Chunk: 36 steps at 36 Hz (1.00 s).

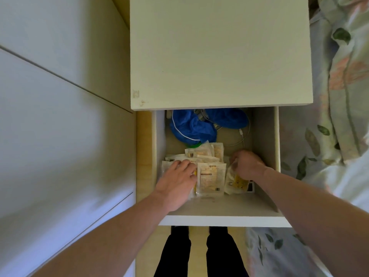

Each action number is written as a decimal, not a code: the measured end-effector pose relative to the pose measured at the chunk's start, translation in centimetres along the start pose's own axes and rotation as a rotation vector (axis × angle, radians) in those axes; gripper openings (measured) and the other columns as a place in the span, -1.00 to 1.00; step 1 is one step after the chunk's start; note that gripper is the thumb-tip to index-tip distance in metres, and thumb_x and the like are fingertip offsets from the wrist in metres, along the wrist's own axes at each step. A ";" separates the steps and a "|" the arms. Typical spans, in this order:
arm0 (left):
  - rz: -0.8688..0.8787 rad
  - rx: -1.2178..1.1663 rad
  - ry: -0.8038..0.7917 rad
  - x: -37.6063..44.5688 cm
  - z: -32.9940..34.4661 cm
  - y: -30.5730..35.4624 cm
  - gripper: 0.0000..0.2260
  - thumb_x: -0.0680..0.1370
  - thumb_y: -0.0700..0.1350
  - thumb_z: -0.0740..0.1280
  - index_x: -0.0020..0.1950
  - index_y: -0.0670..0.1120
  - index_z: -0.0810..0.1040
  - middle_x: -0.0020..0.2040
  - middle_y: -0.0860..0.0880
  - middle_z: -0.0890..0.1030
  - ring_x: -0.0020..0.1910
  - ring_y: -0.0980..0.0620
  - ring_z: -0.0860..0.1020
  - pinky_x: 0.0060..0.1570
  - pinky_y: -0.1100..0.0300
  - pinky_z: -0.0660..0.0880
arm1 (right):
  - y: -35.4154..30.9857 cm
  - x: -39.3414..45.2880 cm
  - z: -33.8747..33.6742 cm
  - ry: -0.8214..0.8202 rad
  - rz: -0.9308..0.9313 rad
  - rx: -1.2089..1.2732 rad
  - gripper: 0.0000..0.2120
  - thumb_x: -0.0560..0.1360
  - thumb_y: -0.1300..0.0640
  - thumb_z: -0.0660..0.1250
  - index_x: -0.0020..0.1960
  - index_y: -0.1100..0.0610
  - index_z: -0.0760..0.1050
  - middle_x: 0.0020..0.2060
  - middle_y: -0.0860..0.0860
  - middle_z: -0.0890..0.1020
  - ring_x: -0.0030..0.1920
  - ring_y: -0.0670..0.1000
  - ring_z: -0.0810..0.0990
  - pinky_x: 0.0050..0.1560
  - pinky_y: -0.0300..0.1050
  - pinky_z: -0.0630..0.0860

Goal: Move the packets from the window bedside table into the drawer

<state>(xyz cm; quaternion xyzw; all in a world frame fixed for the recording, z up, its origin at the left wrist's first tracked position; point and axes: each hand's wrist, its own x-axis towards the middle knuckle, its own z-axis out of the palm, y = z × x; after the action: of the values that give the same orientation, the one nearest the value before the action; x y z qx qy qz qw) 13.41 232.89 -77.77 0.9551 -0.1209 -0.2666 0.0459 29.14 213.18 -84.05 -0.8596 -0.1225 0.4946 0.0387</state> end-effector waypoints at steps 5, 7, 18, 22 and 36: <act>-0.007 -0.046 0.007 -0.5 0.3 0.2 -0.63 0.58 -0.13 0.30 0.40 -0.07 0.51 0.46 -0.10 0.35 0.43 -0.12 0.23 0.48 -0.09 0.20 | -0.2 -0.5 0.3 0.058 -0.009 0.005 -0.62 0.58 0.17 0.33 0.38 0.03 0.45 0.18 0.05 0.60 0.10 0.07 0.59 0.08 -0.04 0.58; -0.016 -0.092 0.032 -0.7 0.5 0.1 -0.58 0.57 -0.13 0.30 0.45 -0.03 0.45 0.45 -0.06 0.33 0.43 -0.09 0.22 0.47 -0.06 0.21 | -0.2 -0.6 0.5 0.059 -0.016 0.034 -0.53 0.57 0.20 0.34 0.45 0.00 0.38 0.20 0.04 0.59 0.11 0.07 0.58 0.07 -0.05 0.58; -0.156 -0.251 0.140 -2.2 0.7 -0.4 -0.49 0.41 -0.13 0.46 0.36 0.05 0.52 0.28 0.04 0.46 0.30 -0.01 0.40 0.32 0.03 0.38 | 0.0 -1.4 0.4 0.043 -0.006 -0.085 -0.87 0.56 0.19 0.37 0.06 0.03 0.63 -0.08 -0.01 0.65 -0.10 -0.01 0.61 -0.11 -0.10 0.58; -0.192 -0.276 0.177 -2.9 0.3 -0.6 -0.56 0.41 -0.19 0.45 0.28 0.05 0.57 0.25 0.04 0.49 0.27 -0.01 0.42 0.30 0.04 0.40 | -0.2 -3.5 -1.8 0.019 -0.083 -0.129 -0.85 0.57 0.11 0.38 0.12 0.00 0.63 -0.06 -0.03 0.64 -0.11 -0.04 0.59 -0.09 -0.11 0.57; -0.242 -0.319 0.218 -4.4 -1.0 -1.4 -0.62 0.45 -0.16 0.42 0.26 0.05 0.58 0.27 0.03 0.50 0.29 0.01 0.42 0.34 0.05 0.42 | -8.4 -7.6 -2.8 -0.098 -0.356 -0.288 -0.70 0.57 -0.01 0.37 0.29 -0.02 0.56 0.18 0.01 0.59 0.16 0.07 0.56 0.18 0.00 0.55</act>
<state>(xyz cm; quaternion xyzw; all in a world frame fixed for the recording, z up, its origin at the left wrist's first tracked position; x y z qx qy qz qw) 10.54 235.38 -74.89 0.9665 0.0437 -0.1808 0.1767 26.43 219.57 -74.70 -0.7961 -0.3433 0.4983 -0.0037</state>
